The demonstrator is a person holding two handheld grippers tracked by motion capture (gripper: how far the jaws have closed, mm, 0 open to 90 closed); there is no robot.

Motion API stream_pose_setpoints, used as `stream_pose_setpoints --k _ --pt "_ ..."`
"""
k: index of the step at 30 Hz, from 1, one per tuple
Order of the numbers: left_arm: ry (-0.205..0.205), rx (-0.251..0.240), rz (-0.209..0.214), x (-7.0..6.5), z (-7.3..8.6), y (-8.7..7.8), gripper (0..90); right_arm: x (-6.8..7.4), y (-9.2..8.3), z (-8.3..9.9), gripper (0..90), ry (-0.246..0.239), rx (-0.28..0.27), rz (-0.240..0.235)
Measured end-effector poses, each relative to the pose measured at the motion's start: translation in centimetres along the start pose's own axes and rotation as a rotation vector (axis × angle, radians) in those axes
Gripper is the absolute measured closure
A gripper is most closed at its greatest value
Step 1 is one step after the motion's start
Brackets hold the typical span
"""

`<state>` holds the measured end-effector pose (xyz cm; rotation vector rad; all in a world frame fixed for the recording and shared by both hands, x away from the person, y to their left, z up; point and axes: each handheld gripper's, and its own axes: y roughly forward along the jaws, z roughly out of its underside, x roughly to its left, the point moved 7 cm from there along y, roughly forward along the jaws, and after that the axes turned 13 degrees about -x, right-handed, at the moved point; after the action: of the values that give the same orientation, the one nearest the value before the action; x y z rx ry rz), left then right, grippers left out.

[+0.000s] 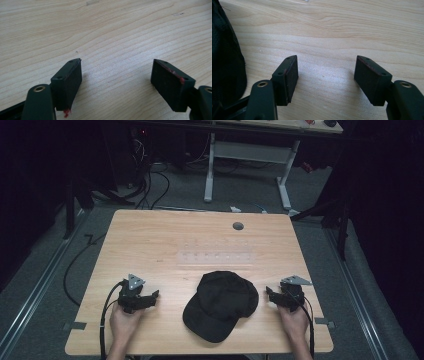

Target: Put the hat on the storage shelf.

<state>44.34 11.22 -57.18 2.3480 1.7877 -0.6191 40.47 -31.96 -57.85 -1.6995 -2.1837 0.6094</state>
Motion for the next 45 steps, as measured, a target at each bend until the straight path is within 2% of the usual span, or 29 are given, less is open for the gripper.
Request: stream_pose_setpoints --k 26,31,33,36,43,45 --pt "0.0 0.0 -0.001 0.0 0.0 0.0 25.1 0.0 -0.1 0.1 35.5 0.001 0.002 0.009" --pt "0.0 0.0 -0.001 0.0 0.0 0.0 25.1 -0.1 -0.4 0.1 39.7 0.02 0.001 0.001" --pt "0.001 -0.002 -0.002 0.0 0.0 0.0 25.1 -0.2 -0.9 -0.1 43.0 0.053 -0.029 -0.008" --pt "0.0 -0.002 -0.003 0.0 0.0 0.0 25.1 -0.1 -1.6 -0.4 46.6 0.076 -0.056 -0.022" --pt "0.0 -0.002 -0.004 0.0 0.0 0.0 25.2 0.6 -3.1 -1.0 48.7 0.087 -0.08 -0.06" --pt "0.0 -0.002 -0.004 0.0 0.0 0.0 25.2 1.1 -3.7 -1.3 48.6 0.087 -0.103 -0.075"
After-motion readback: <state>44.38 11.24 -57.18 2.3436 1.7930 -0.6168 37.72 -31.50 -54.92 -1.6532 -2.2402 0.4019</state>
